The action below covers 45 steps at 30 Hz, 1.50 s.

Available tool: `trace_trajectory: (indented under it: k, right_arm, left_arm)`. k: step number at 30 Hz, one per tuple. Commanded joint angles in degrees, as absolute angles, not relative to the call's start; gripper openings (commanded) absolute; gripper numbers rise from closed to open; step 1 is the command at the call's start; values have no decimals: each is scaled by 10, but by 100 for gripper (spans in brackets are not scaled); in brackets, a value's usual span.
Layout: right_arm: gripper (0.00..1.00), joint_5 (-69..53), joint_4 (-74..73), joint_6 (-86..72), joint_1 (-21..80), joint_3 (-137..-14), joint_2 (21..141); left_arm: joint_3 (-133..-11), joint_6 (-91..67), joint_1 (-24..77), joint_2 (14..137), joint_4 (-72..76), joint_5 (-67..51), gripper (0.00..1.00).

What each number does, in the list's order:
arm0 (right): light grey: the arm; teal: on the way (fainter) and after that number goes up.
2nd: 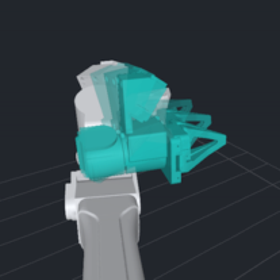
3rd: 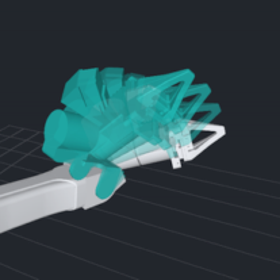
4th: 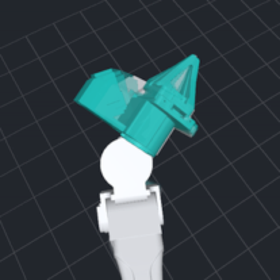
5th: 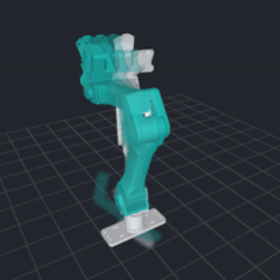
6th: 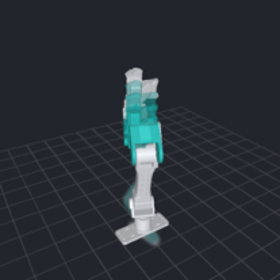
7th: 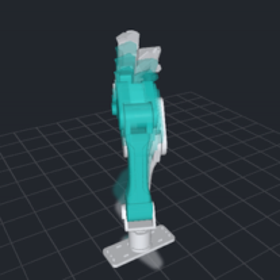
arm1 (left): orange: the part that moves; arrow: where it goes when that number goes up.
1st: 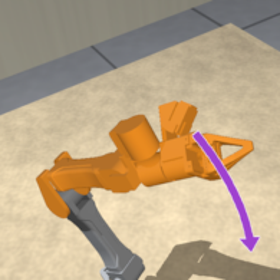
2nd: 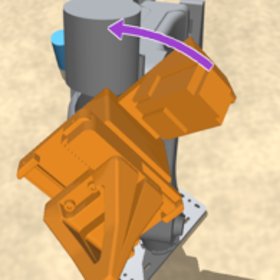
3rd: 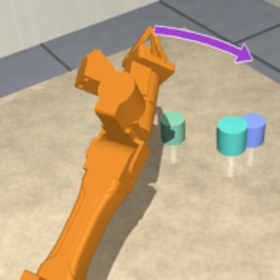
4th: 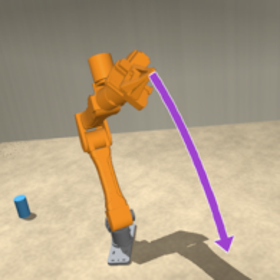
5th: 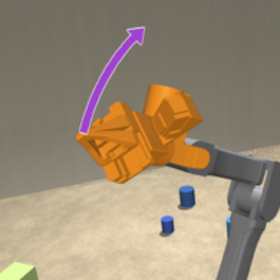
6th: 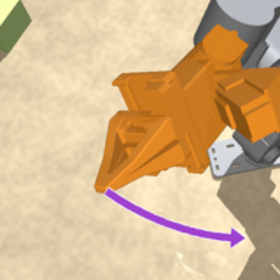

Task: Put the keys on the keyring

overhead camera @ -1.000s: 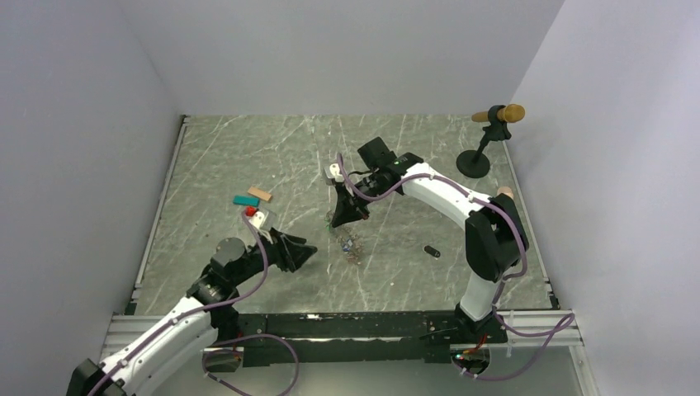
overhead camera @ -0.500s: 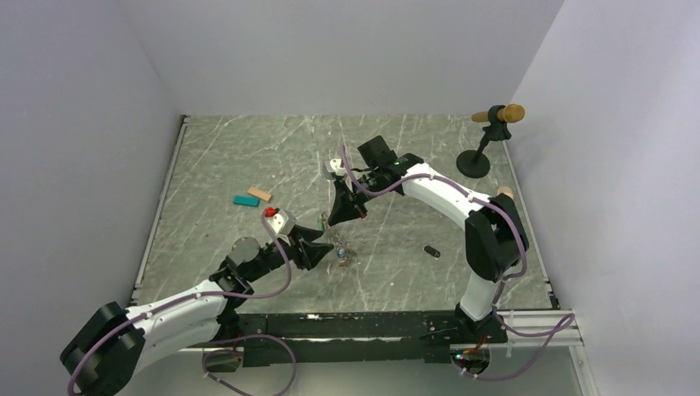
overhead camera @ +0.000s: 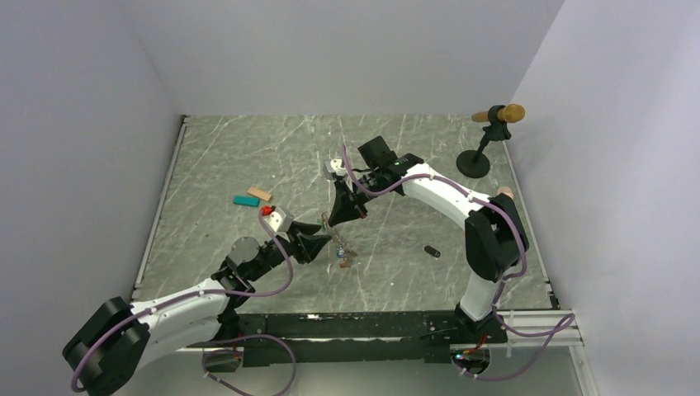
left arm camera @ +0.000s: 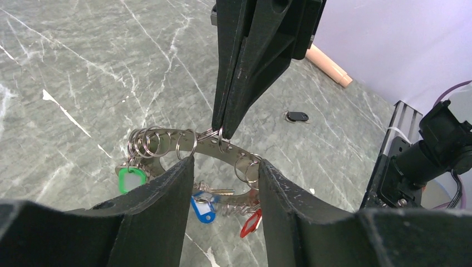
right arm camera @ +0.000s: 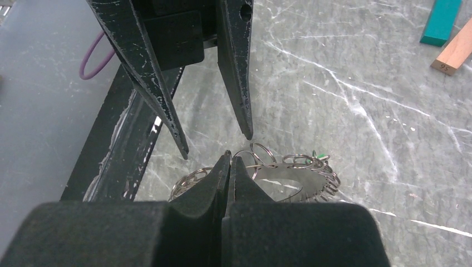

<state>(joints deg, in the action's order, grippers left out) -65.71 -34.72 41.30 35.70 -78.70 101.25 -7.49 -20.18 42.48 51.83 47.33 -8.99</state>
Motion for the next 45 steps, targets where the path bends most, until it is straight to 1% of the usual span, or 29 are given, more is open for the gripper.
trace_trajectory:
  k: [1,6,15,19,25,34,37,40,41,43,45]
  right_arm:
    - [0,-696,-331,412,355,-786,991]
    - [0,-698,-329,410,355,-784,992]
    - [0,-700,-324,405,355,-781,993]
    - [0,-700,-321,403,355,-779,992]
    - [0,-685,-294,371,355,-772,992]
    - [0,-677,-264,340,356,-764,989]
    - [0,-680,-261,336,355,-763,990]
    - [0,-681,-259,334,355,-762,989]
    - [0,-682,-259,333,355,-762,989]
    - [0,-682,-258,331,354,-762,989]
    - [0,-683,-255,329,355,-760,989]
  left_arm:
    - [-79,-195,427,527,514,-82,50]
    - [-82,-199,427,544,534,-85,48]
    - [-94,-203,428,572,554,-71,47]
    - [-99,-204,428,579,564,-73,42]
    - [-100,-213,428,593,596,-107,34]
    - [-105,-226,428,615,613,-124,32]
    - [-114,-225,427,626,606,-127,28]
    - [-126,-222,428,634,590,-129,20]
    - [-128,-220,428,636,582,-128,15]
    - [-133,-216,427,638,569,-121,0]
    - [-135,-213,428,635,553,-111,0]
